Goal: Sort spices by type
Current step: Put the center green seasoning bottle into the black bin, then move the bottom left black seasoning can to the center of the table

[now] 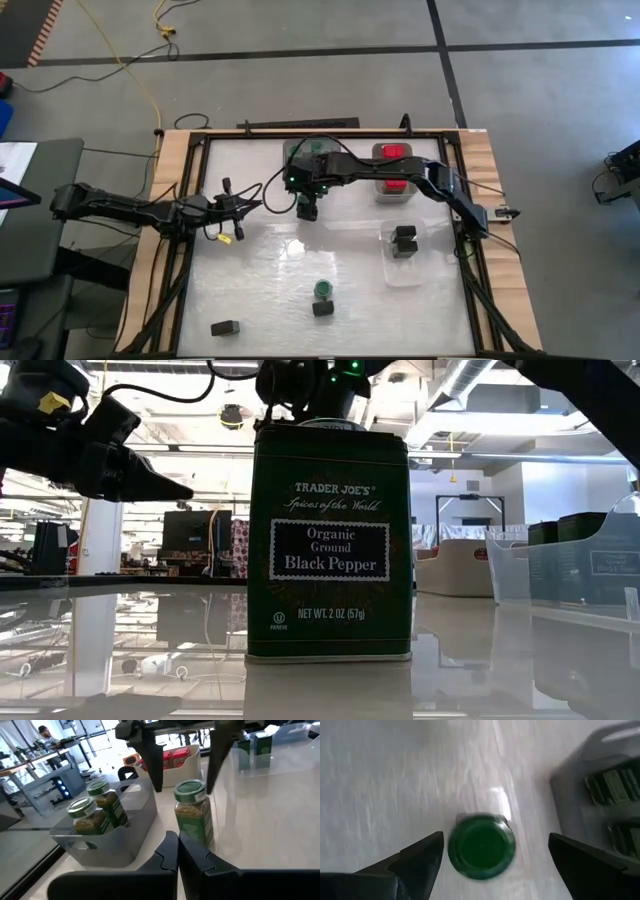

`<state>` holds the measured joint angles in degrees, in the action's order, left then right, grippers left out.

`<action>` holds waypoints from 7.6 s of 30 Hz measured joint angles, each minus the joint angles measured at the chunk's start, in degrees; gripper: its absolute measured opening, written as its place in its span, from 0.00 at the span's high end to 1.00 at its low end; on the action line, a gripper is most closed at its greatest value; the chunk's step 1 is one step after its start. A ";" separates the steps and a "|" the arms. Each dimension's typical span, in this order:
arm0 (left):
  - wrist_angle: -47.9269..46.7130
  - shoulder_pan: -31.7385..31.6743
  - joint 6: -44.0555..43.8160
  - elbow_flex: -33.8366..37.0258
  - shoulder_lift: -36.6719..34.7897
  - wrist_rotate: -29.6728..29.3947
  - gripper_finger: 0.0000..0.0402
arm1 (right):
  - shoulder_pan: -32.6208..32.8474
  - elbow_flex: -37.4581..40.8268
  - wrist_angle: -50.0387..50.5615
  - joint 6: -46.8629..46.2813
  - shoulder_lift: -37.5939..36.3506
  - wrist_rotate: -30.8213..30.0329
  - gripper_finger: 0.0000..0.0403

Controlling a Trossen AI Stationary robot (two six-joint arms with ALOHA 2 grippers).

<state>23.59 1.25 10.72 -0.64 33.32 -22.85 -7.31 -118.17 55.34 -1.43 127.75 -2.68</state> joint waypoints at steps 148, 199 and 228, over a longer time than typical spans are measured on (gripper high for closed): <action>-3.58 -1.35 -0.83 0.00 0.01 -0.52 1.00 | -16.45 16.26 -14.10 34.91 -6.61 10.14 0.40; -3.67 -1.35 -0.69 0.00 0.02 0.06 1.00 | -16.83 -0.68 11.19 13.67 -9.56 10.16 0.21; -3.62 -1.35 -13.28 -1.50 0.04 -0.93 1.00 | 14.73 78.09 -48.04 -22.11 -56.25 -15.44 0.24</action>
<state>19.97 -0.10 -2.56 -2.14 33.36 -23.78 7.42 -40.08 7.30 -23.54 71.50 -18.12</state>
